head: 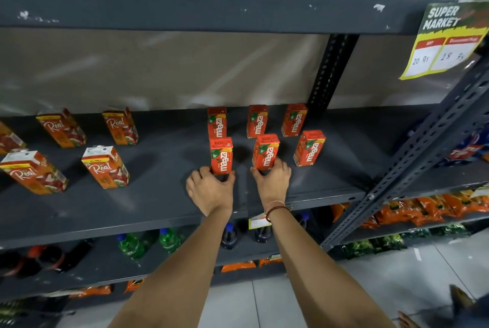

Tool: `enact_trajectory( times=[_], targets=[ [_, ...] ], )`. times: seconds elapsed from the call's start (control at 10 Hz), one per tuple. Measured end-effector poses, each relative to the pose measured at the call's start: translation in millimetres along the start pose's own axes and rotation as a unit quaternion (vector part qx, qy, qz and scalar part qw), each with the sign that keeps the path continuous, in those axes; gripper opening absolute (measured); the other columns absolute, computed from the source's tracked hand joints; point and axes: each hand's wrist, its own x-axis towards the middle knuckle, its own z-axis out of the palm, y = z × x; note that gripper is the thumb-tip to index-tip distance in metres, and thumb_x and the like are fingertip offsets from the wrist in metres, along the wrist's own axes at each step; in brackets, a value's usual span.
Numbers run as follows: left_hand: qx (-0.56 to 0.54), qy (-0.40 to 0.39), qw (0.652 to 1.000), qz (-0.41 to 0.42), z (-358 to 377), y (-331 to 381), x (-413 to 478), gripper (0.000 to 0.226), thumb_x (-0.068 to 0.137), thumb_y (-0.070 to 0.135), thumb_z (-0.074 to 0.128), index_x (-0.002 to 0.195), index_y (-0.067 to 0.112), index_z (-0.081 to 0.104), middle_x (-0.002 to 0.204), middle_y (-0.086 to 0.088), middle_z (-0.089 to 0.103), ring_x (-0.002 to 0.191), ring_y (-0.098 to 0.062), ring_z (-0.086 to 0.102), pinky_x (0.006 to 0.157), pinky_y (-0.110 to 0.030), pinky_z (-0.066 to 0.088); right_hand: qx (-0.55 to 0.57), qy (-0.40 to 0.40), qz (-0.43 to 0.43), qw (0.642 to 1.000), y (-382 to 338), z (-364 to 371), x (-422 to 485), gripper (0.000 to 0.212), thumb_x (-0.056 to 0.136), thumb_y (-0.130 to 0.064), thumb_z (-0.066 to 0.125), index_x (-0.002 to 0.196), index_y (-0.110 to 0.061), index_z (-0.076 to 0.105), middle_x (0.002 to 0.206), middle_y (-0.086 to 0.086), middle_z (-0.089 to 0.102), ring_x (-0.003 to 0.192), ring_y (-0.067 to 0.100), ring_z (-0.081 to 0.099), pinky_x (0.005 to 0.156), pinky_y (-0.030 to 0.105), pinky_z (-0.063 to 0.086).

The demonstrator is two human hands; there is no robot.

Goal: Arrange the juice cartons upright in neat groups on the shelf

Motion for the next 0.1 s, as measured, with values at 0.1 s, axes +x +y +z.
enact_trajectory(
  times=[0.1],
  targets=[
    [-0.028,-0.006,0.999,0.022,-5.1,-7.2,-2.9,0.06,0.063,0.042,0.08,0.108,0.009,0.06,0.108,-0.014,0.06,0.11,-0.032,0.049,0.098,-0.046,0.037,0.024,-0.004,0.009,1.0,-0.1,-2.7,-3.5,0.059,0.071,-0.031,0.079,0.116,-0.001,0.054,0.116,0.015,0.06,0.113,0.028,0.049,0.097,0.034,0.038]
  ],
)
